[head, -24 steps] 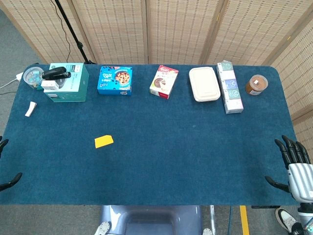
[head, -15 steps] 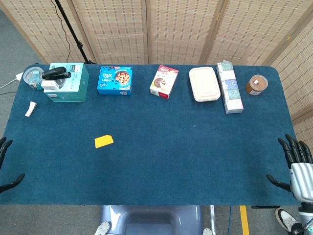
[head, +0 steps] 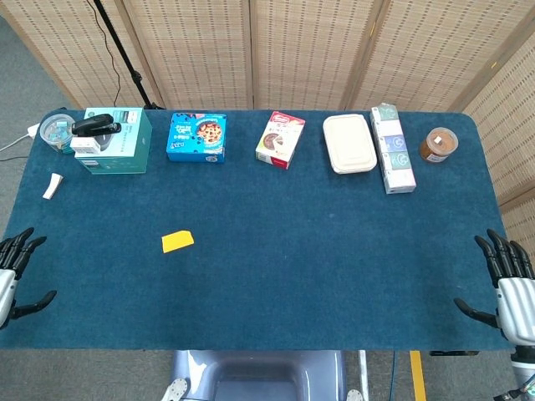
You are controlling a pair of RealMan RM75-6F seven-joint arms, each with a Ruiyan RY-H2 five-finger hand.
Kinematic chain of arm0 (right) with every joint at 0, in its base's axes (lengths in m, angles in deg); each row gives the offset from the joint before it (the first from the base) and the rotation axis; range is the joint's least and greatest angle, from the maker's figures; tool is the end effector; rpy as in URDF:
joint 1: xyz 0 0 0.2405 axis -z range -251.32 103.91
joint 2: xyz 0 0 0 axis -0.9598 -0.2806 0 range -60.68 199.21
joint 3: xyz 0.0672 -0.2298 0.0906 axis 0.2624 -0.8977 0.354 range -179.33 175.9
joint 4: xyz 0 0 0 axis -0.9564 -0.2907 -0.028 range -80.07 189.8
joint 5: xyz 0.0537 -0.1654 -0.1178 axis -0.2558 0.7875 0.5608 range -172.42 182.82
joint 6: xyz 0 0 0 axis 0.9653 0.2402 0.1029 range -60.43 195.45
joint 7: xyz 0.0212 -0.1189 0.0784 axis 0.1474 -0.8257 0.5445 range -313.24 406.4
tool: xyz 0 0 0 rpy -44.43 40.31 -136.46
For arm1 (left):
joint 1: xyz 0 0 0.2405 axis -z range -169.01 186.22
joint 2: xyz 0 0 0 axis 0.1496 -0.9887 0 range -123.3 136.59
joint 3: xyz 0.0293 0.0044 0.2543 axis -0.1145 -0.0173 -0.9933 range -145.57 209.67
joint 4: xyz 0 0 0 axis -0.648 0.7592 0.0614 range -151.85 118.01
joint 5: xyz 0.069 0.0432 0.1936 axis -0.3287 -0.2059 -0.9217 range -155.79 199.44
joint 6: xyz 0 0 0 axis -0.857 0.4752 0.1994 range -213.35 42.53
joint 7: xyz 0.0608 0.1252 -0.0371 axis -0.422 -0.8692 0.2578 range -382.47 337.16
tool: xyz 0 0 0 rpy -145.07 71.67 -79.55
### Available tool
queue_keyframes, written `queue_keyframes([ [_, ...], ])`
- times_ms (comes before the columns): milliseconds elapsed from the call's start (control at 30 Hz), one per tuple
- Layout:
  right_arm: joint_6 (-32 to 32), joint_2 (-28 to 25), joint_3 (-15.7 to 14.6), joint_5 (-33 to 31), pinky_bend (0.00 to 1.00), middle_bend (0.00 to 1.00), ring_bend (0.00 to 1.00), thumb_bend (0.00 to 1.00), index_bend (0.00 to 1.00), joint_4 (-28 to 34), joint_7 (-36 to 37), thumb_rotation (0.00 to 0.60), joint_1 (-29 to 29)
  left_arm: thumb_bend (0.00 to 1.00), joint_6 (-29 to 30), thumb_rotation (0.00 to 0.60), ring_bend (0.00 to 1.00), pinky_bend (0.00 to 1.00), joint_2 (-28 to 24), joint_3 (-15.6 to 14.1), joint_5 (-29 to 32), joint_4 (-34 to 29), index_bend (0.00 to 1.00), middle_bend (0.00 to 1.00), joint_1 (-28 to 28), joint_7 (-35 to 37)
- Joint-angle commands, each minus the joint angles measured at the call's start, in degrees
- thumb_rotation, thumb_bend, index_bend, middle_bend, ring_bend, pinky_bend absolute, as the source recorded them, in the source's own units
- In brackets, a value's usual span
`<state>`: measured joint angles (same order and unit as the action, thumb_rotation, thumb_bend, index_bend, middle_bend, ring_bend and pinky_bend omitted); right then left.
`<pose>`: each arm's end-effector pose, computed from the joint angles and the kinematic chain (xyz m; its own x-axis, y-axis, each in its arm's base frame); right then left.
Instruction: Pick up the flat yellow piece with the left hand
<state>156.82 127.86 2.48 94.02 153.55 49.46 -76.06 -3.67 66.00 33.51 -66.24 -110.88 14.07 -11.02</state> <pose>-0.2904 -0.1710 0.1892 0.3354 0.0746 0.9391 -0.9404 -0.0323 0.3384 -0.3107 0.1786 0.1701 0.2619 0.0851 0.9613 0.9650 -0.0370 -0.2596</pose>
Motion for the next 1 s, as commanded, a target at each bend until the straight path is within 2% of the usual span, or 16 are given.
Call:
queue_keyframes([
  [33, -0.6, 0.0, 0.0, -0.2, 0.00, 0.00, 0.00, 0.00, 0.00, 0.0, 0.3, 0.600, -0.3, 0.21, -4.3, 0.600, 0.00, 0.00, 0.8, 1.3, -0.5, 0.6, 0.23, 0.00, 3.9, 1.5],
  [100, -0.7, 0.0, 0.0, -0.2, 0.00, 0.00, 0.00, 0.00, 0.00, 0.0, 0.3, 0.600, -0.4, 0.21, -6.8, 0.600, 0.00, 0.00, 1.1, 1.9, -0.5, 0.9, 0.26, 0.00, 6.0, 1.8],
  [300, -1.6, 0.4, 0.2, -0.9, 0.00, 0.00, 0.00, 0.00, 0.00, -0.2, -0.1, 0.600, -0.8, 0.22, -15.8, 0.600, 0.00, 0.00, 4.3, 4.8, 2.2, 2.0, 0.35, 0.00, 13.7, -4.1],
  [467, -1.6, 0.0, 0.4, -1.4, 0.00, 0.00, 0.00, 0.00, 0.00, -0.2, 1.0, 0.600, -0.7, 0.23, -18.4, 0.600, 0.00, 0.00, 8.4, 6.8, 3.5, 3.3, 0.38, 0.00, 18.0, -8.4],
  [667, -1.6, -0.5, 0.6, -1.8, 0.00, 0.00, 0.00, 0.00, 0.00, -0.3, 2.4, 0.600, -0.7, 0.22, -23.6, 0.600, 0.00, 0.00, 12.0, 7.5, 6.5, 4.8, 0.40, 0.00, 22.3, -13.4],
  [833, -2.2, -0.6, 0.7, -2.0, 0.00, 0.00, 0.00, 0.00, 0.00, -0.5, 3.1, 0.600, -0.9, 0.15, -26.8, 0.600, 0.00, 0.00, 15.9, 8.4, 10.9, 8.0, 0.42, 0.00, 25.0, -16.4],
  [1000, -2.9, -0.4, 0.4, -2.0, 0.00, 0.00, 0.00, 0.00, 0.00, -0.5, 2.8, 0.600, -1.2, 0.19, -29.5, 0.600, 0.00, 0.00, 18.5, 8.4, 14.8, 11.0, 0.42, 0.00, 27.1, -20.3],
])
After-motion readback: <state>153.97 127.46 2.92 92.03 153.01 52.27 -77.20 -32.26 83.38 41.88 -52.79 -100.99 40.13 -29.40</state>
